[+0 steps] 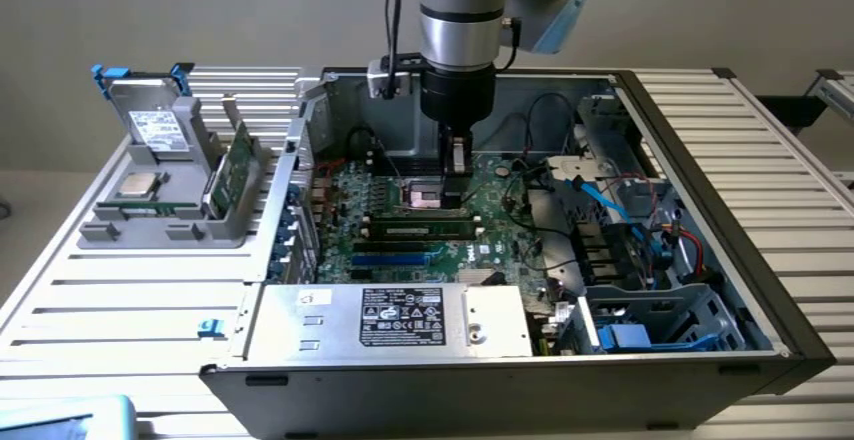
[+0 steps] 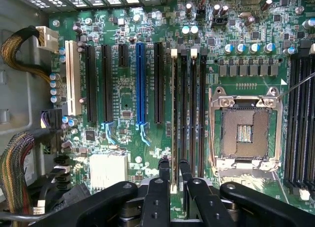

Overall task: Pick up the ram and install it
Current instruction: 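Press down the ram until it locks into place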

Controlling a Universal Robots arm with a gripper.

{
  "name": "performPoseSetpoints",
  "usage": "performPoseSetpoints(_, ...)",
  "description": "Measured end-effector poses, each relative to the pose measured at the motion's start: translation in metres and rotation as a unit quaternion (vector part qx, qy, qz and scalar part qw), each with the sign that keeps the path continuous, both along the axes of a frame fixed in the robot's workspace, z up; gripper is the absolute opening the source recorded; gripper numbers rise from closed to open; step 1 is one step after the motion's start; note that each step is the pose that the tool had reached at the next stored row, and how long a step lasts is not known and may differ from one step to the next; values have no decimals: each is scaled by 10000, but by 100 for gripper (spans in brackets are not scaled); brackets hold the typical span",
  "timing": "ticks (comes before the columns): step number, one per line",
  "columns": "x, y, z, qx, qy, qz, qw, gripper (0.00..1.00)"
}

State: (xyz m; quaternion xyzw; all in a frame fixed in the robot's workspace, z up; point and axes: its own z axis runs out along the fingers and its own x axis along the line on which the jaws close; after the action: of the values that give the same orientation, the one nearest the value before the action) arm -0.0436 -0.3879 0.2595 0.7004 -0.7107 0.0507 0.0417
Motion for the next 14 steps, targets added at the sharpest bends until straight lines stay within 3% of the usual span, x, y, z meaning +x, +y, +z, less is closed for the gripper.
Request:
performPoseSetpoints(3,0,0,0,0,4,0,10000,22)
performPoseSetpoints(6,0,0,-1,1,8,0,10000,11)
performPoseSetpoints(10,0,0,-2,1,13,-3,10000,11)
performPoseSetpoints(14,34,-5,-21,1,91,-4,10000,11)
